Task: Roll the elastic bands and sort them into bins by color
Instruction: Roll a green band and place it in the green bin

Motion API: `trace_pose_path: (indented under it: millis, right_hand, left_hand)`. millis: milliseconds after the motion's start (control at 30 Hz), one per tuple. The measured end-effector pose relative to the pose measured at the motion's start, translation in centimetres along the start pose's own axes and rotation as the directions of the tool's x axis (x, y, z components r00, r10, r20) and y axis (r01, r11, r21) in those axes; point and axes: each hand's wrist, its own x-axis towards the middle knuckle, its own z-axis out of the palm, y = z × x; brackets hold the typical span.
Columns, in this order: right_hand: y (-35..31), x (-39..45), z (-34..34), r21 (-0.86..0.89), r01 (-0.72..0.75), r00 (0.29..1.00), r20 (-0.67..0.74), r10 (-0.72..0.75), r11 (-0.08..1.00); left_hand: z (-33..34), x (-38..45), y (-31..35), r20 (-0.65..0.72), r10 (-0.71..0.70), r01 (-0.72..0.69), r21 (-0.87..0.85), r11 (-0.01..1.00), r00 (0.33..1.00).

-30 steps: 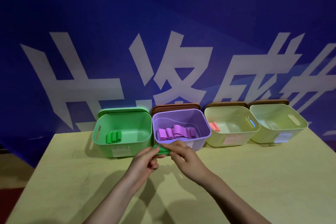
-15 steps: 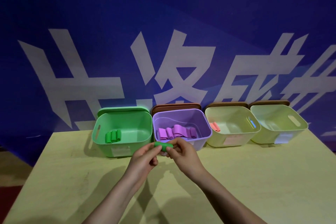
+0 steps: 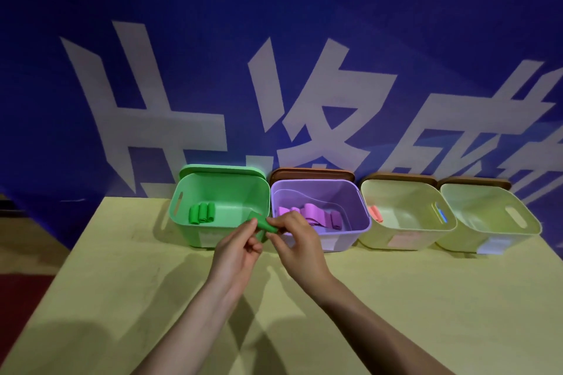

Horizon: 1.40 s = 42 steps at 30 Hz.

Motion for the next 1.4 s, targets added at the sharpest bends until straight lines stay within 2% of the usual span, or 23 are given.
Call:
trace_pose_path:
  millis: [100,167,267,367,400,467,567,633,700,900,1067,1100,1267,1333,1400]
  right_hand:
    - [-0.6,0.6,0.2,0.126,-0.028,0.999,0.034,0.024,0.992]
    - [-1.0,1.1,0.6,0.252,-0.147,0.987,0.095,0.126,0.957]
    - [-1.7,1.7,1.4,0.381,-0.374,0.927,0.16,0.339,0.846]
    - [-1.8,2.5,2.3,0.431,-0.529,0.848,0.236,0.474,0.731]
    - [-1.7,2.8,2.5,0.447,-0.579,0.814,0.269,0.515,0.682]
    - [-1.5,3.5,2.9,0.52,-0.679,0.725,0.364,0.585,0.517]
    - [-1.2,4.4,3.5,0.583,-0.771,0.601,0.535,0.594,0.255]
    - [-0.7,5.0,4.0,0.597,-0.787,0.562,0.59,0.58,0.155]
    - [-0.1,5.6,4.6,0.603,-0.788,0.549,0.596,0.586,0.125]
    - [0.3,7.1,6.3,0.62,-0.77,0.568,0.559,0.604,0.151]
    - [1.3,8.1,7.6,0.521,-0.781,0.597,0.464,0.654,0.344]
    - [1.3,8.2,7.7,0.516,-0.781,0.602,0.471,0.645,0.353]
    - [1.0,8.9,7.8,0.586,-0.793,0.566,0.604,0.561,0.169]
    - [0.9,9.0,7.9,0.573,-0.803,0.555,0.623,0.552,0.16]
    - [1.0,8.9,8.1,0.56,-0.803,0.558,0.587,0.586,0.204]
  left_hand:
    - [-1.0,0.3,1.0,0.035,0.067,-0.069,0.068,0.995,0.997]
    - [-1.7,0.6,1.5,0.04,0.087,-0.091,0.106,0.99,0.995]
    - [-2.3,1.1,1.8,0.04,0.104,-0.109,0.143,0.984,0.994]
    - [-2.6,1.7,1.8,0.028,0.147,-0.149,0.175,0.973,0.989]
    - [-2.8,1.9,1.8,0.034,0.163,-0.166,0.188,0.968,0.986]
    - [-3.2,2.4,1.9,0.079,0.19,-0.204,0.251,0.946,0.979]
    - [-3.9,3.2,2.5,0.159,0.22,-0.265,0.38,0.886,0.962]
    - [-4.2,3.9,3.0,0.197,0.211,-0.277,0.427,0.861,0.957]
    - [-4.6,4.7,3.2,0.201,0.18,-0.254,0.456,0.853,0.963]
    - [-4.8,6.9,4.2,0.176,0.146,-0.21,0.437,0.875,0.974]
    - [-4.8,8.5,4.7,0.073,0.135,-0.153,0.456,0.876,0.988]
    - [-4.9,8.7,4.8,0.064,0.137,-0.151,0.462,0.874,0.989]
    - [-5.1,9.3,4.8,0.111,0.059,-0.095,0.347,0.933,0.992]
    - [-5.0,9.2,4.7,0.12,0.061,-0.097,0.322,0.942,0.991]
    - [-4.9,9.1,4.8,0.103,0.084,-0.112,0.308,0.945,0.991]
